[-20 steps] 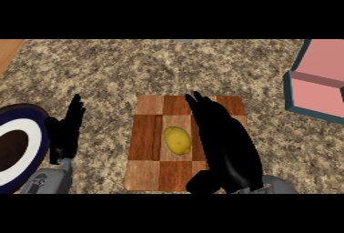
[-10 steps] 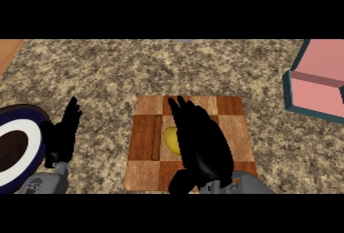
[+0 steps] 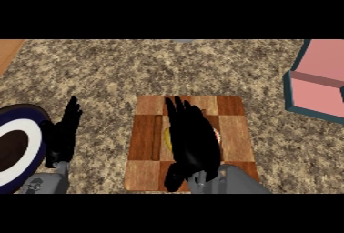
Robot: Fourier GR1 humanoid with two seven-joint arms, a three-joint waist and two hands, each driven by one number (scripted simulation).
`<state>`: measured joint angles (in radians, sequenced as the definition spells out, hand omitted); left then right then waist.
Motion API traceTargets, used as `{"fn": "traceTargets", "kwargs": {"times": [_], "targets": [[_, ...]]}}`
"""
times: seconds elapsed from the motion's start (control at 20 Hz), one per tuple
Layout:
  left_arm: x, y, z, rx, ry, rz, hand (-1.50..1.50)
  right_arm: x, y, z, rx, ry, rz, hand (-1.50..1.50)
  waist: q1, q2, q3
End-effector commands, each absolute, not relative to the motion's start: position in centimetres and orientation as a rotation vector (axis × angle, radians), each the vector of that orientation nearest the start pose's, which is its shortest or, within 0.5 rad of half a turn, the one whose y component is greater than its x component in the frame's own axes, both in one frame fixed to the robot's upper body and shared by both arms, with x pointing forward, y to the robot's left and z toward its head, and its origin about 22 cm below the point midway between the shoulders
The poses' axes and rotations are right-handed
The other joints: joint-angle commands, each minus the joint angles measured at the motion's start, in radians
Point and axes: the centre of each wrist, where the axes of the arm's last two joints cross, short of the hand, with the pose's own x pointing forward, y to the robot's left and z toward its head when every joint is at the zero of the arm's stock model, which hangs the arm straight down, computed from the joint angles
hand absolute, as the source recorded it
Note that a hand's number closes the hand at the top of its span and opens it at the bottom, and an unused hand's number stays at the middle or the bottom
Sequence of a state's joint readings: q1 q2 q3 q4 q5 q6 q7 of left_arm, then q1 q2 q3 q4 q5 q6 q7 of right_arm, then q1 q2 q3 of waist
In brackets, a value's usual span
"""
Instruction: Pick the lemon from the cutting board and place it in the cardboard box
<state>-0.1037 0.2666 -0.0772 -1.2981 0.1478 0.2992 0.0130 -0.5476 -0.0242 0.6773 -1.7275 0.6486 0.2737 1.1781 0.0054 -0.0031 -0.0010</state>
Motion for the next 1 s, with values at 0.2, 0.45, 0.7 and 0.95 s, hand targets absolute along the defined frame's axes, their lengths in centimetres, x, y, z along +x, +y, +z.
{"fn": "traceTargets", "kwargs": {"times": [0.2, 0.45, 0.7, 0.95], "targets": [[26.1, 28.2, -4.4, 0.305, -1.383, 0.059, 0.00, 23.9, -1.5, 14.0, -0.774, -0.947, 1.024, -1.50, -0.003, 0.002, -0.001], [26.4, 28.4, -2.9, 0.306, -1.383, 0.047, 0.00, 26.8, -2.1, 12.7, -0.786, -0.880, 1.054, -1.50, 0.001, 0.003, 0.000], [26.6, 27.5, -1.6, 0.310, -1.382, 0.060, 0.00, 26.0, -1.7, 11.7, -0.820, -0.865, 1.082, -1.50, -0.002, 0.000, 0.001], [26.4, 26.0, -2.6, 0.302, -1.384, 0.076, 0.00, 26.9, -1.9, 10.4, -0.800, -0.853, 1.088, -1.50, -0.001, 0.002, 0.001]]}}
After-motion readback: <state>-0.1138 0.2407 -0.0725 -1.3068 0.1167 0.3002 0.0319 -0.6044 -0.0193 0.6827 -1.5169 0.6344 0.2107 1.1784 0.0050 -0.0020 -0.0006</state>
